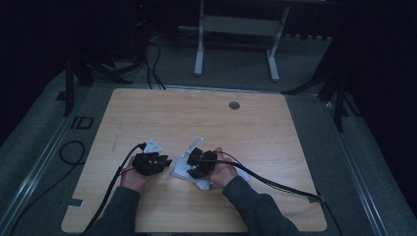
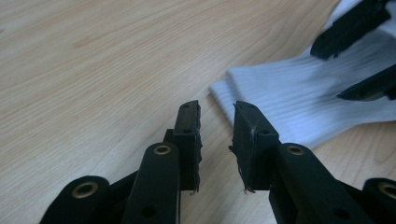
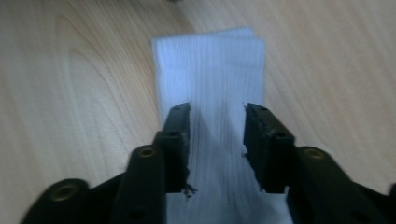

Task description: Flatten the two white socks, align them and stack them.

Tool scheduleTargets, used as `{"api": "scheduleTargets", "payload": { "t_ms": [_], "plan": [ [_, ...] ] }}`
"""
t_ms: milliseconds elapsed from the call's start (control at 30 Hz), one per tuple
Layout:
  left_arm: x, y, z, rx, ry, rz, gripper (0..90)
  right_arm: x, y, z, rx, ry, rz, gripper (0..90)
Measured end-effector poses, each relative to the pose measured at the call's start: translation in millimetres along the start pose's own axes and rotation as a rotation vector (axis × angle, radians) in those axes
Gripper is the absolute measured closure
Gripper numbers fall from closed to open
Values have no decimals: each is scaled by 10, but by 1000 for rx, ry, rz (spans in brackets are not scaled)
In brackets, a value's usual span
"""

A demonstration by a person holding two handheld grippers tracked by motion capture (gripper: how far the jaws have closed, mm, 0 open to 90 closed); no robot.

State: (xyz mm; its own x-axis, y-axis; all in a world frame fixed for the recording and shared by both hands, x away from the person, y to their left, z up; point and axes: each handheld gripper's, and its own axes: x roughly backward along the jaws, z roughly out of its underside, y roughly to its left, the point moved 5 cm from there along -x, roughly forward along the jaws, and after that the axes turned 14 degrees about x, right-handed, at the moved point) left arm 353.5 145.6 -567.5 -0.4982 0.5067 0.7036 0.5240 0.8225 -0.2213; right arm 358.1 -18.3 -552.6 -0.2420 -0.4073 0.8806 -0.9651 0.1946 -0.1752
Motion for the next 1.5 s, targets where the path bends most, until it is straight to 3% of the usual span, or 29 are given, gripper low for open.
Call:
{"api": "scheduleTargets", "payload": {
  "t_ms": [100, 267, 667, 933, 1333, 1400, 1500],
  "plan": [
    [-5, -59, -12, -13, 3, 8, 716, 151, -30, -30, 0, -39, 25, 551],
    [-23, -149, -38, -39, 3, 19, 717, 353, -142, 35, -17, -52, 74, 537],
    [-169, -328, -54, -70, 29, 45, 738, 633, -375, 652, -135, -8, 132, 593],
    [-231, -348, -38, -76, 38, 38, 749, 590, -382, 965, -189, 32, 125, 592],
    [-275, -332, -18, -83, 55, 27, 760, 434, -368, 1151, -243, 62, 73, 583],
    [-279, -327, -17, -84, 56, 27, 762, 407, -365, 1167, -247, 67, 61, 634],
    [-285, -327, -15, -88, 58, 19, 769, 400, -356, 1172, -234, 77, 66, 825]
  ]
}}
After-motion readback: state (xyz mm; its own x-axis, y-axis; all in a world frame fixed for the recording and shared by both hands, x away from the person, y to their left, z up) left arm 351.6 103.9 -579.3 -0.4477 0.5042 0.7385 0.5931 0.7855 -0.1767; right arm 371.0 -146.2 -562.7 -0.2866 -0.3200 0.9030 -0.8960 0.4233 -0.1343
